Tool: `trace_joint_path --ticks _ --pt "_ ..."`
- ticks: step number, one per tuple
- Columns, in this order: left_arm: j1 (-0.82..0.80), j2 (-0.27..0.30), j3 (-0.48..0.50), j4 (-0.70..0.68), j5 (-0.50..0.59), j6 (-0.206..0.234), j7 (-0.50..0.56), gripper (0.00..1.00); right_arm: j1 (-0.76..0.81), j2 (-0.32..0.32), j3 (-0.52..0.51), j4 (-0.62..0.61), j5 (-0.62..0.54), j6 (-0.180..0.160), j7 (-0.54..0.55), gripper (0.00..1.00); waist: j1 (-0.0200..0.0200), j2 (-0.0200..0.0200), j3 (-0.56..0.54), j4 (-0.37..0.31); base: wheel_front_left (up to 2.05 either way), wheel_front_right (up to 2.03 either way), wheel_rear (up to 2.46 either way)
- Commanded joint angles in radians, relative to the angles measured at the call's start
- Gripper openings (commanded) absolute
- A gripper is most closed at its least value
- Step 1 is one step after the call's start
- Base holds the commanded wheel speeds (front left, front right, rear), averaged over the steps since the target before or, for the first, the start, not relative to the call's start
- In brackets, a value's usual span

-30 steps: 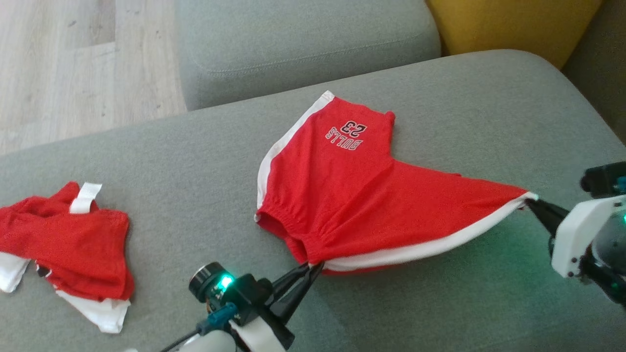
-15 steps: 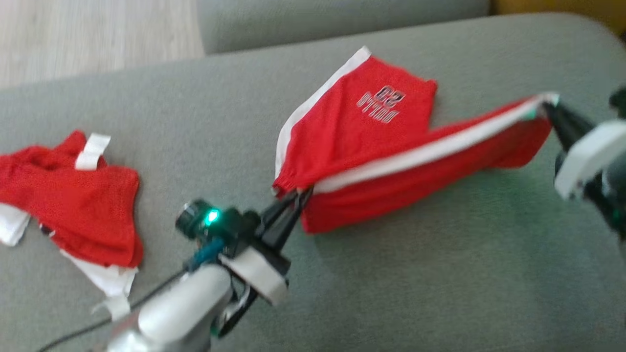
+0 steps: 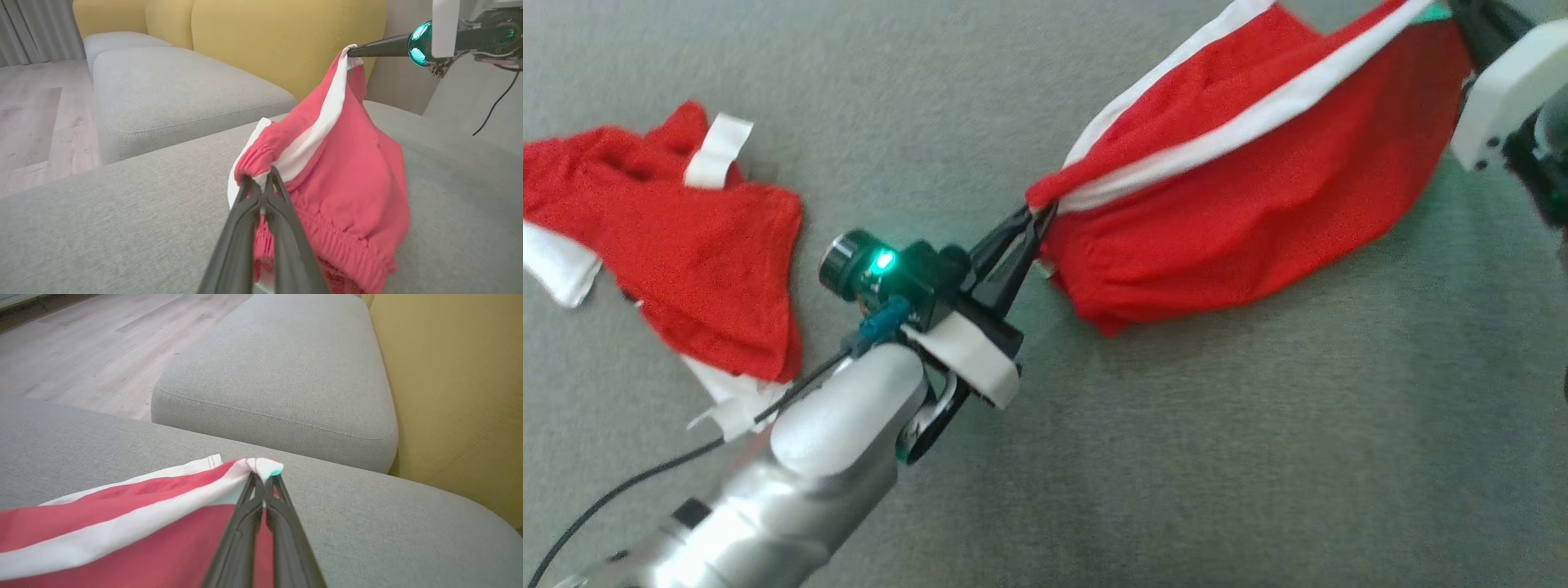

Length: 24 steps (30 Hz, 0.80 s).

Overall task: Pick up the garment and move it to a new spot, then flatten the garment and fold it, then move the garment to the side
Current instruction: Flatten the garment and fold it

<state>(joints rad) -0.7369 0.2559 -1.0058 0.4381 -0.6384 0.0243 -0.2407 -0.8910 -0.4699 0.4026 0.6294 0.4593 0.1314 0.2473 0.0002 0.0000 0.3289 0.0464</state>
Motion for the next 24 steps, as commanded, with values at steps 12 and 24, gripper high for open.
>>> trace_joint_path --ticks 12,24 --pt "-0.110 -0.060 0.059 0.062 0.041 -0.036 -0.020 0.00 -0.184 0.007 0.115 0.171 -0.010 -0.001 -0.109 0.00 -0.0002 0.0000 0.115 0.105 0.00 0.00 0.00" --pt "-0.111 -0.090 0.094 0.115 0.075 -0.036 -0.021 1.00 -0.279 0.023 0.153 0.348 -0.002 -0.001 -0.225 1.00 -0.0002 0.0000 0.130 0.120 0.00 0.00 0.00"
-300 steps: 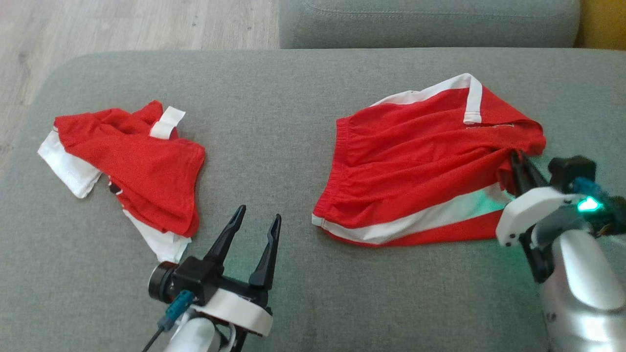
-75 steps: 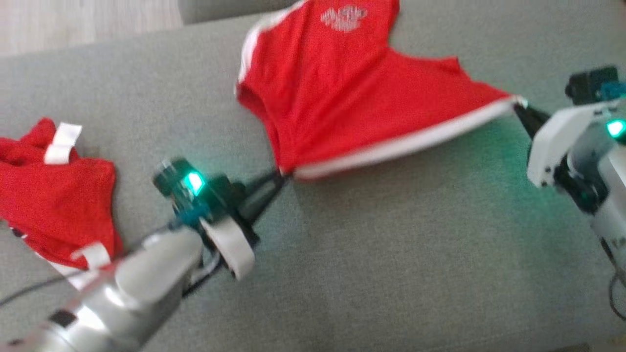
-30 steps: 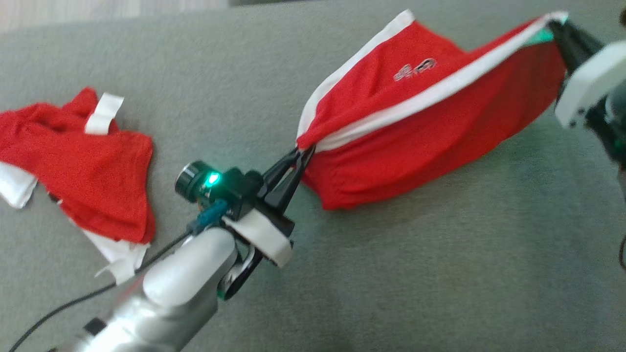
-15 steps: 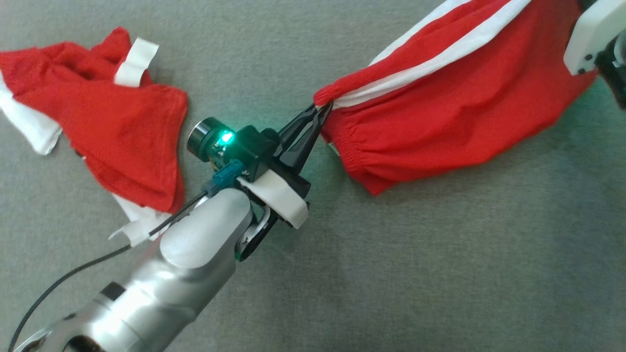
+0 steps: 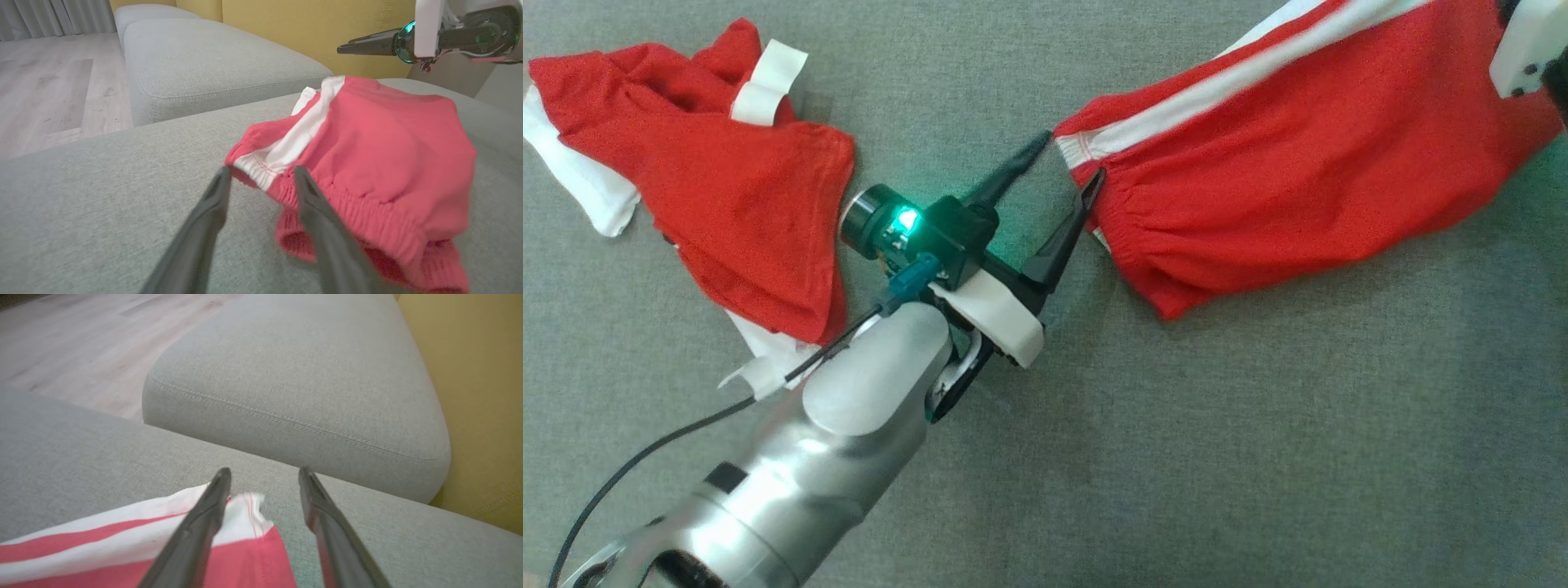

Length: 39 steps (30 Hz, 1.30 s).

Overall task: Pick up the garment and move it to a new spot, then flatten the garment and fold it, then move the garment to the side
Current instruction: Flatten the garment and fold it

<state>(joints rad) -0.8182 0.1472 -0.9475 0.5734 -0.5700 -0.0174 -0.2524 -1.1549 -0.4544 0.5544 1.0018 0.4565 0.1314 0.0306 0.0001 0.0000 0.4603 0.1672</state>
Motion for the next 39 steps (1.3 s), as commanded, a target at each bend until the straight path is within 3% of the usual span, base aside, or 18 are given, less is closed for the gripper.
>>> trace_joint_path --ticks 1,7,15,23,28,39 --pt "-0.027 0.020 0.041 -0.017 0.011 0.007 -0.009 1.00 -0.019 0.014 -0.003 -0.014 0.009 -0.001 -0.023 1.00 -0.0001 0.0000 -0.006 -0.003 0.00 0.00 0.00" --pt "0.014 0.036 0.098 -0.030 0.036 0.030 -0.009 1.00 -0.016 0.032 -0.012 0.020 0.033 -0.001 -0.145 1.00 -0.0001 0.0000 -0.057 -0.020 0.00 0.00 0.00" --pt "0.087 0.072 0.227 -0.121 0.066 0.082 -0.009 1.00 0.070 0.049 -0.030 -0.033 0.119 -0.001 -0.259 1.00 -0.0001 0.0000 -0.160 -0.061 0.00 0.00 0.00" --pt "0.237 0.107 0.394 -0.300 0.112 0.130 -0.009 1.00 0.253 0.102 -0.161 -0.220 0.163 -0.001 -0.291 1.00 -0.0001 0.0000 -0.273 -0.120 0.00 0.00 0.00" --pt "0.388 0.098 0.470 -0.378 0.149 0.137 -0.009 1.00 0.491 0.181 -0.281 -0.372 0.059 -0.001 -0.292 1.00 -0.0001 0.0000 -0.355 -0.158 0.00 0.00 0.00" --pt "0.630 0.033 0.523 -0.350 0.191 0.127 -0.009 1.00 0.913 0.369 -0.441 -0.584 -0.146 -0.001 -0.275 1.00 -0.0001 0.0000 -0.429 -0.179 0.00 0.00 0.00"
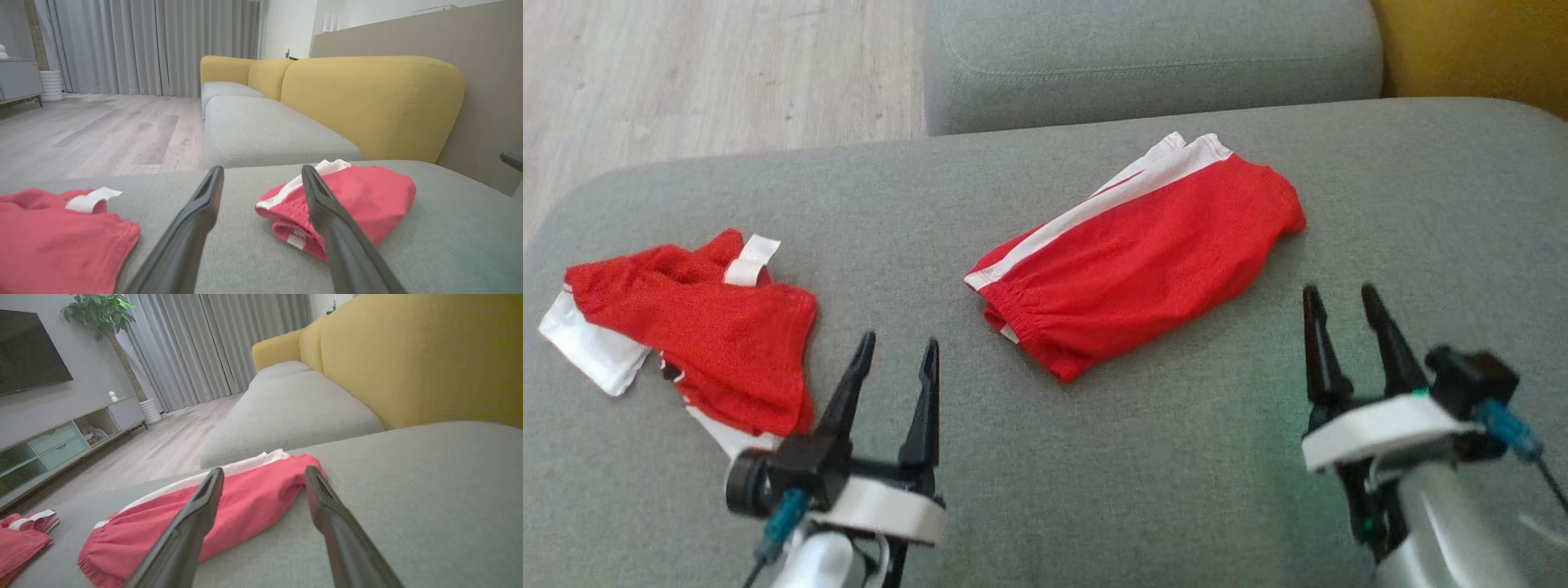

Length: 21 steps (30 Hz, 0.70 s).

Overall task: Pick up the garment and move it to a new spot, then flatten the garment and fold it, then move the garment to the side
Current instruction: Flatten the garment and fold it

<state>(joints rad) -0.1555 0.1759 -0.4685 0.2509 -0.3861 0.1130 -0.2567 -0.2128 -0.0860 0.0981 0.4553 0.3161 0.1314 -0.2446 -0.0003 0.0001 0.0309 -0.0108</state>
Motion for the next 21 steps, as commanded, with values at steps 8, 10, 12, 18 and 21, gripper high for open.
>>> trace_joint_path --ticks 8,10,12,18,21 --pt "-0.004 -0.036 0.079 -0.023 0.047 -0.038 -0.005 1.00 0.046 0.031 -0.026 -0.182 -0.058 -0.001 0.069 1.00 0.0003 -0.0001 0.023 0.016 0.00 0.00 0.00" --pt "-0.019 -0.042 0.085 -0.028 0.058 -0.048 -0.005 1.00 0.030 0.033 -0.029 -0.212 -0.066 -0.001 0.097 1.00 0.0003 -0.0001 0.050 0.027 0.00 0.00 0.00" --pt "-0.036 -0.047 0.090 -0.033 0.070 -0.059 -0.005 1.00 0.001 0.033 -0.042 -0.230 -0.073 -0.001 0.132 1.00 0.0003 -0.0001 0.079 0.039 0.00 0.00 0.00" --pt "-0.094 -0.065 0.099 -0.054 0.097 -0.090 -0.005 1.00 -0.179 0.024 -0.118 -0.196 -0.077 -0.001 0.290 1.00 0.0003 -0.0001 0.190 0.081 0.00 0.00 0.00" --pt "-0.115 -0.074 0.093 -0.054 0.105 -0.101 -0.005 1.00 -0.256 0.009 -0.168 -0.150 -0.097 -0.001 0.335 1.00 0.0003 -0.0001 0.223 0.100 0.00 0.00 0.00"
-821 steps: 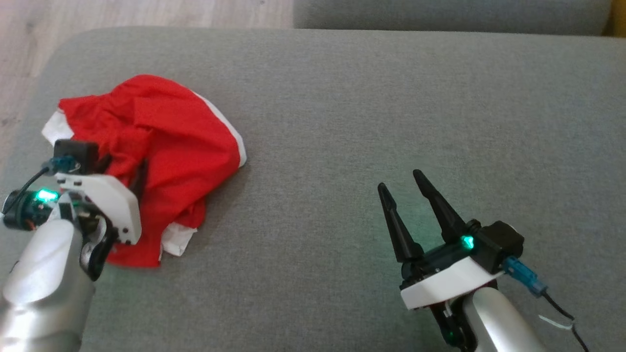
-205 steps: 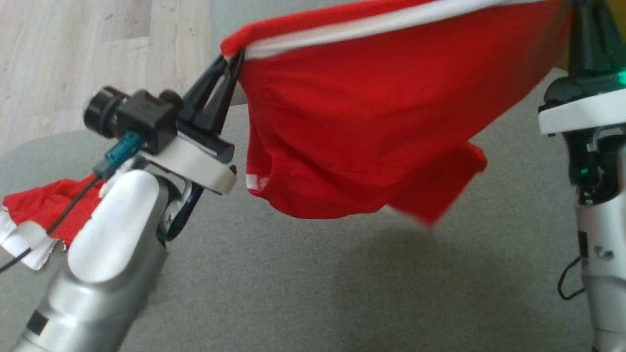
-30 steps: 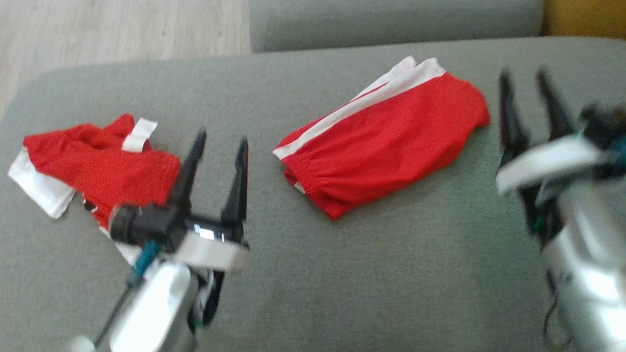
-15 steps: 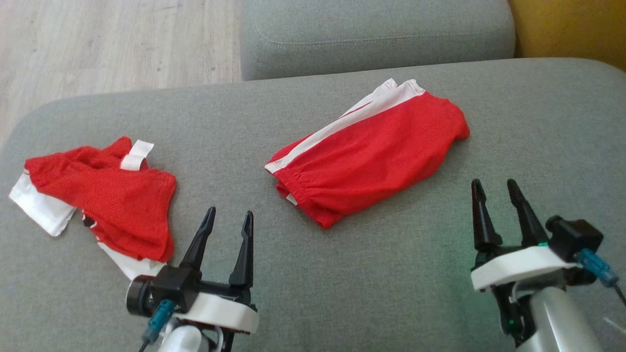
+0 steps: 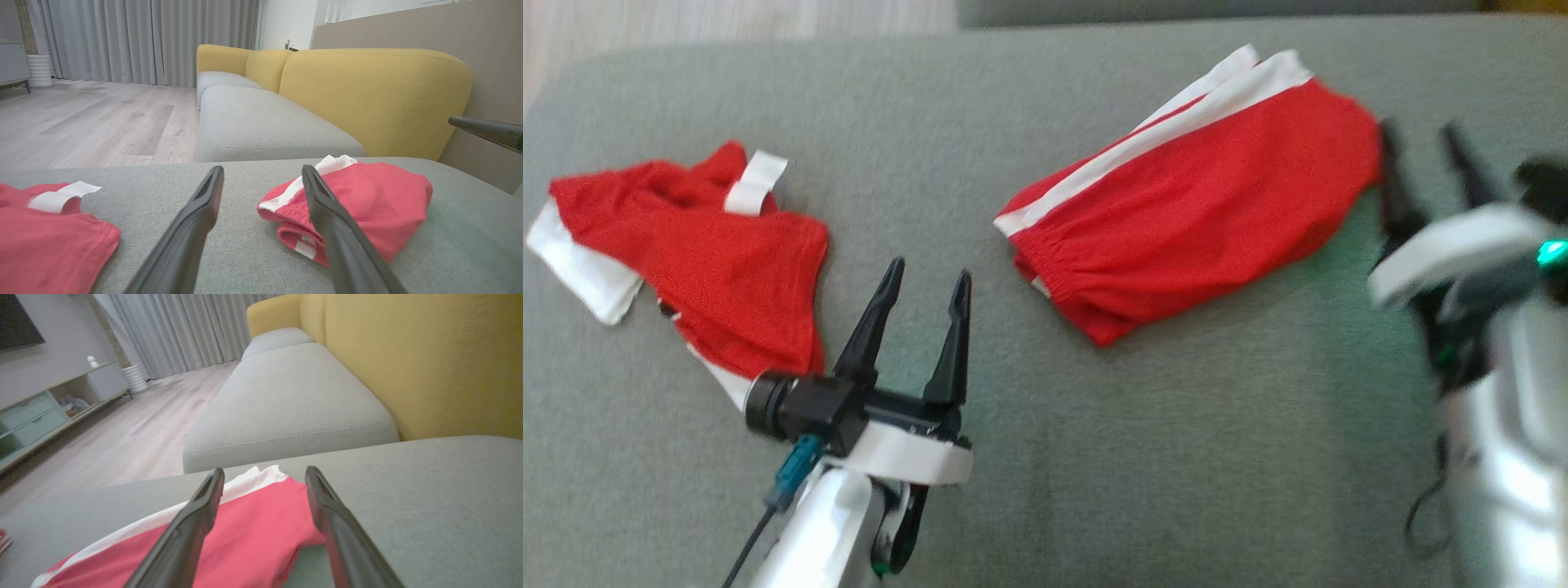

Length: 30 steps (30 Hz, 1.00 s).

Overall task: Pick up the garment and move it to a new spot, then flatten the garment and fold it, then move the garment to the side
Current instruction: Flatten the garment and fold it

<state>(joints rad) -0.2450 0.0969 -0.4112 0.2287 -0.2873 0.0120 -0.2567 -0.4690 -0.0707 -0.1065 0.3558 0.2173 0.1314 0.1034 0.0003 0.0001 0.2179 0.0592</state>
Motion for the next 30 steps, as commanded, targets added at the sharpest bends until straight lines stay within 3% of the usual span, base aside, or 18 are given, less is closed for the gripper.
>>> trace_joint_path --ticks 1,5,9,15,22,24,30 --pt "-0.035 0.001 0.033 -0.029 0.009 -0.005 -0.005 1.00 -0.039 -0.013 0.007 -0.018 -0.010 -0.001 0.009 1.00 -0.0003 -0.0001 0.051 0.038 0.00 0.00 0.00" --pt "-0.072 -0.013 0.028 -0.023 0.019 -0.021 -0.005 1.00 -0.188 -0.034 -0.115 0.134 -0.068 -0.001 0.086 1.00 -0.0003 -0.0001 0.097 0.072 0.00 0.00 0.00" --pt "-0.095 -0.026 0.027 -0.030 0.025 -0.034 -0.005 1.00 -0.291 -0.072 -0.160 0.286 -0.123 -0.001 0.159 1.00 -0.0003 -0.0001 0.128 0.105 0.00 0.00 0.00" --pt "-0.108 -0.036 0.034 -0.034 0.032 -0.046 -0.005 1.00 -0.380 -0.121 -0.144 0.468 -0.143 -0.001 0.247 1.00 -0.0003 -0.0001 0.153 0.133 0.00 0.00 0.00" --pt "-0.121 -0.043 0.037 -0.036 0.035 -0.049 -0.005 1.00 -0.419 -0.154 -0.007 0.584 -0.133 -0.001 0.325 1.00 -0.0003 -0.0001 0.162 0.143 0.00 0.00 0.00" --pt "-0.125 -0.044 0.037 -0.037 0.035 -0.048 -0.005 1.00 -0.421 -0.159 0.041 0.597 -0.107 -0.001 0.335 0.00 -0.0003 -0.0001 0.161 0.141 0.00 0.00 0.00" --pt "-0.119 -0.046 0.048 -0.041 0.038 -0.045 -0.005 1.00 -0.426 -0.209 0.113 0.593 -0.030 -0.001 0.294 0.00 -0.0003 -0.0001 0.140 0.115 0.00 0.00 0.00"
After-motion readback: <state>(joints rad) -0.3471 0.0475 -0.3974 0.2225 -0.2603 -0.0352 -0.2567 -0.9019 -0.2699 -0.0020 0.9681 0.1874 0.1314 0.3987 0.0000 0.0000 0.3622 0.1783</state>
